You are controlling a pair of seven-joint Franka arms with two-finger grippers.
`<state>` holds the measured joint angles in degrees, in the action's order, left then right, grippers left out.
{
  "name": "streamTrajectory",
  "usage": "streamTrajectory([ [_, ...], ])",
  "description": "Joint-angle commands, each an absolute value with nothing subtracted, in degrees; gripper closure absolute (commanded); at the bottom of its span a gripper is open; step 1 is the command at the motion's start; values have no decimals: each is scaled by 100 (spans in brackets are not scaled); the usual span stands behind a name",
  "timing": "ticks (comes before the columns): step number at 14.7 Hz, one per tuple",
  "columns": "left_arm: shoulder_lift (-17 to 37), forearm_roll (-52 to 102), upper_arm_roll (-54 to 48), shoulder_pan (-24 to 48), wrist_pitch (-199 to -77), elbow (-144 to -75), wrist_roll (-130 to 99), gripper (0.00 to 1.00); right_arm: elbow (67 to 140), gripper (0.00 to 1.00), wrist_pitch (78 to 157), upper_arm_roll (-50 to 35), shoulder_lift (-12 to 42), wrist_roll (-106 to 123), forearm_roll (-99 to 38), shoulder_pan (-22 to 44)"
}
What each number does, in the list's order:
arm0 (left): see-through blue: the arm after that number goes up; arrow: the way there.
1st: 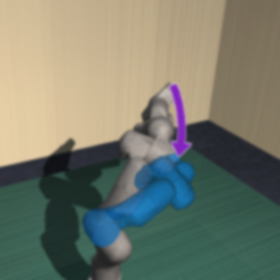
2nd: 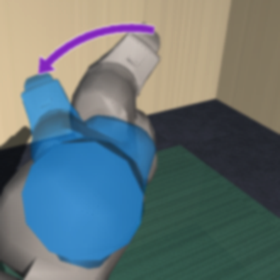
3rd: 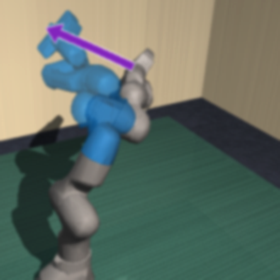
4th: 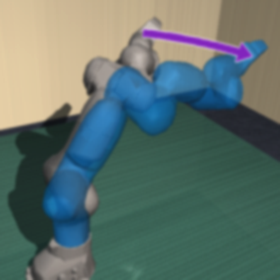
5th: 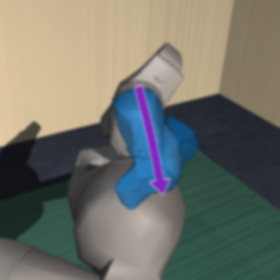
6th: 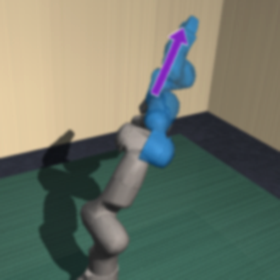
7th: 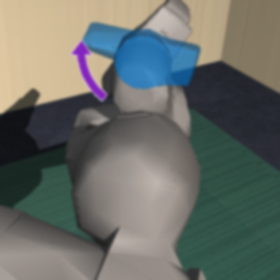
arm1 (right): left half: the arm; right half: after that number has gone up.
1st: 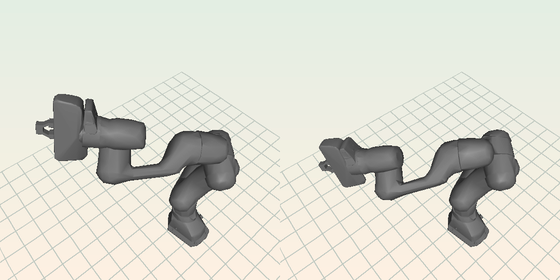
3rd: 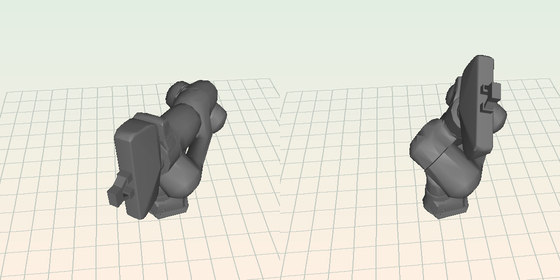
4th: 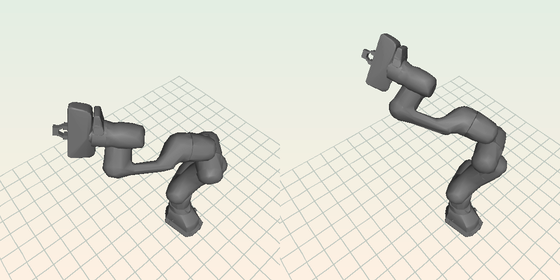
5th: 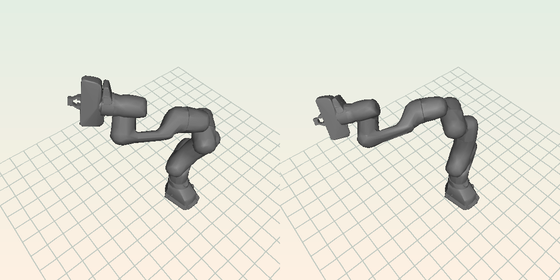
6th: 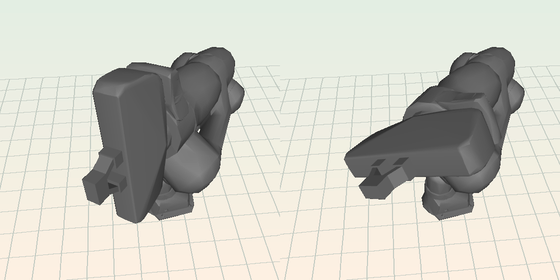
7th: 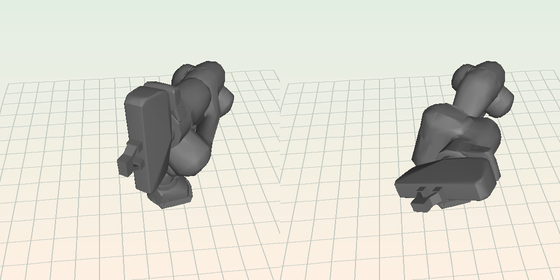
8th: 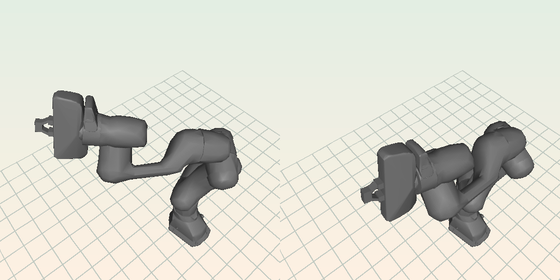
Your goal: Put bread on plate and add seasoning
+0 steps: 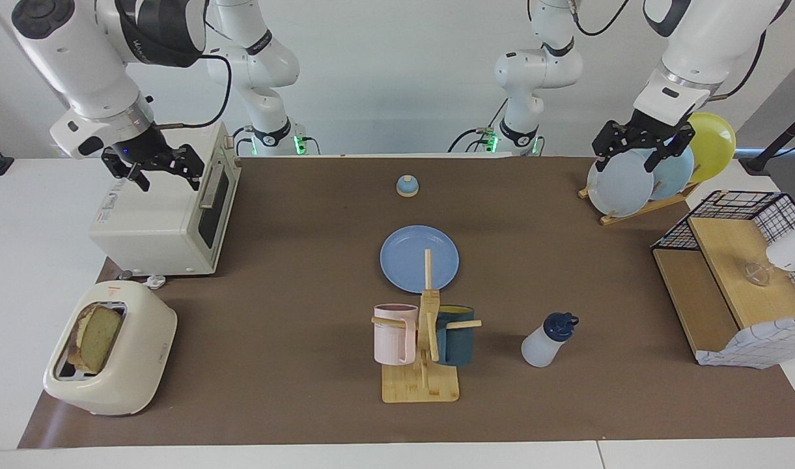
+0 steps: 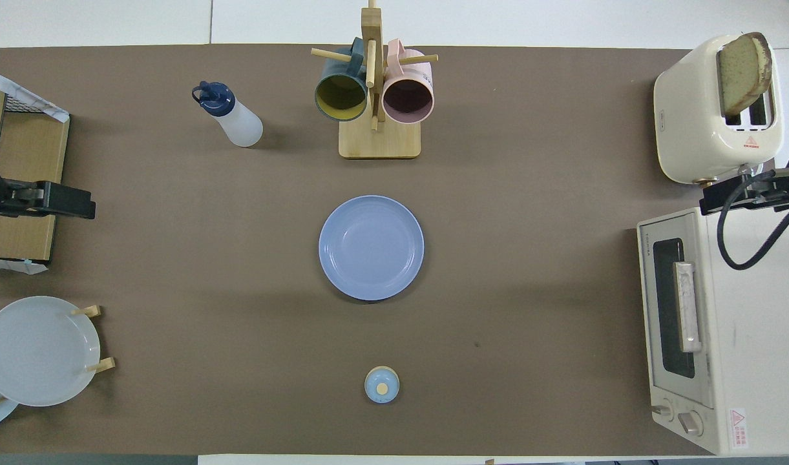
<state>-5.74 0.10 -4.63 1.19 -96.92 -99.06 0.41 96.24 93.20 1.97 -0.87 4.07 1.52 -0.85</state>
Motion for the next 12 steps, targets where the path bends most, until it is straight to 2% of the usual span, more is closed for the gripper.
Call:
streamTrajectory([
  [1,-1308,18,-457,184,-11175,-11387,-210,0,9939,0,9850,167,-193,492,350,-114],
  [4,-1327,26,-457,552,-11881,-11706,-290,0,10098,0,10772,176,-194,475,545,-193],
  [6,-1380,26,-457,659,-12678,-12231,-325,0,10212,0,11344,176,-150,475,649,-246],
  [9,-1354,26,-457,1089,-13945,-12962,-990,0,10266,0,12030,184,87,518,1159,-290],
  [12,-1319,26,-457,1318,-14447,-13340,-1134,0,10248,0,12584,185,368,510,1274,-474],
])
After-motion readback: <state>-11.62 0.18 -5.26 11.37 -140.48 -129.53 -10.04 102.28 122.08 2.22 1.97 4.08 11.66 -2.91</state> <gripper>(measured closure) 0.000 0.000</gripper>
